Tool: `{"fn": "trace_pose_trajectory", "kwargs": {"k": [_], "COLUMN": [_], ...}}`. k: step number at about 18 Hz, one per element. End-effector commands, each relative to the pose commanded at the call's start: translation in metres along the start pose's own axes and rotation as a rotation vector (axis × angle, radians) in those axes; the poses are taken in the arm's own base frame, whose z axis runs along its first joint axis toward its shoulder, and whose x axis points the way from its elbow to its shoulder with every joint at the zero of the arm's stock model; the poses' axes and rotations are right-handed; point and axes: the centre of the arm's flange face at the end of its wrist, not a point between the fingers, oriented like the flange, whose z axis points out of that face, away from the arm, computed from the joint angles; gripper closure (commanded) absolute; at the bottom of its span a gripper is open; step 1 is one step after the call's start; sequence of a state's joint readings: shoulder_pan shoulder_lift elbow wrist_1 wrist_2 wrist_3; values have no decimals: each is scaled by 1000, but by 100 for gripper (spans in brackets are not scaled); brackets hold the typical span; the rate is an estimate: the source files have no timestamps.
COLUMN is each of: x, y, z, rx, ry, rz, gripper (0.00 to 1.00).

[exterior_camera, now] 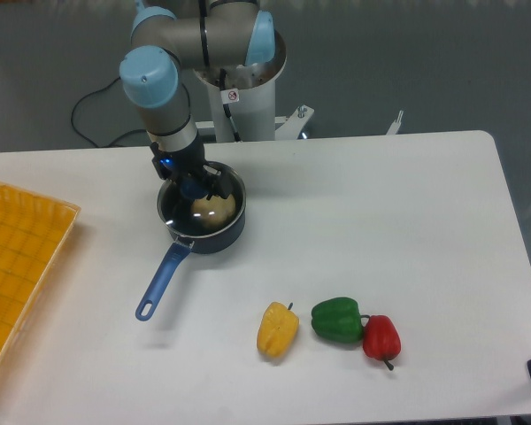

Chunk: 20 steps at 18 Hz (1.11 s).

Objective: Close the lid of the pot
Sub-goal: 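Adjust the lid position on the pan rim while holding the knob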

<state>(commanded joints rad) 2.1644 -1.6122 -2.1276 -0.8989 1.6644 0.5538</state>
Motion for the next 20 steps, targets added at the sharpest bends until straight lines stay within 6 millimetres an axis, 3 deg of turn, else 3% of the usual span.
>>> {"fn": "trace_pose_trajectory", "kwargs": {"k": [20], "x": [-4], "y": [2], "z": [2], "rx": [-12], "ry": [8], "rz": [-8], "gripper": [43]}}
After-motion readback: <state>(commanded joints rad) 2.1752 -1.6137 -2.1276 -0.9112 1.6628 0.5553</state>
